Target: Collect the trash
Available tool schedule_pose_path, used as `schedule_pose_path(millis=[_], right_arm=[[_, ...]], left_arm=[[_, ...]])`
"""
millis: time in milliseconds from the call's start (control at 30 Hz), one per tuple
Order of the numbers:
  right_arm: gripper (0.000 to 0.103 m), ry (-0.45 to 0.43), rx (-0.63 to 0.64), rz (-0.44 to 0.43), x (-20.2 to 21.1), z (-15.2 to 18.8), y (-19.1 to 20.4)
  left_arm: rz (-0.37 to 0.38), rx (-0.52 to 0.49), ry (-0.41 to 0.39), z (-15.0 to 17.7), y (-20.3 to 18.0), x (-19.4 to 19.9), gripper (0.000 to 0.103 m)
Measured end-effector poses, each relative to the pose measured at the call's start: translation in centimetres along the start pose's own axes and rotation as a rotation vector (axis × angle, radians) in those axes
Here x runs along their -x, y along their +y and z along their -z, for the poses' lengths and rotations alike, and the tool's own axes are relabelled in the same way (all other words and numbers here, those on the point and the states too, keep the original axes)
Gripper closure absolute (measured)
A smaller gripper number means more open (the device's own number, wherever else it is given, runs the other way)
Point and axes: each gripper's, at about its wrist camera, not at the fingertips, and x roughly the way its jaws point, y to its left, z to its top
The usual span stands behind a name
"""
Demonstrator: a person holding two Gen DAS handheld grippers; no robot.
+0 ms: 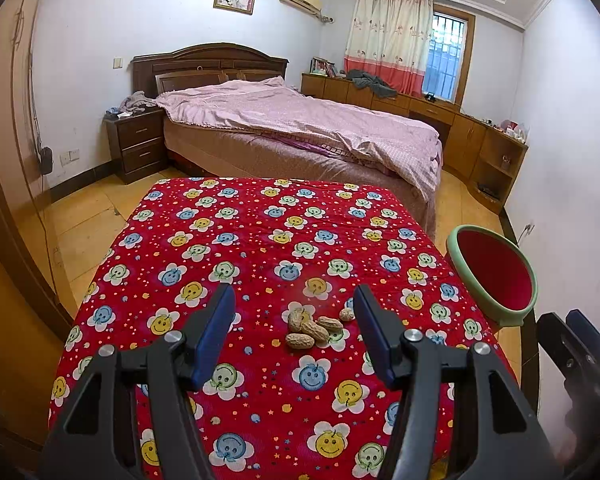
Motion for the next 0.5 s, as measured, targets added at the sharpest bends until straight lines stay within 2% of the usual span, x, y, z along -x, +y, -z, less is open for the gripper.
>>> schedule_pose_path(millis=[500], right_arm=[[0.013,0.001,0.000,0.001,0.06,-0.11,0.03]], left_arm=[[0.000,0.001,0.001,-0.03,-0.01,0.02,0.042]])
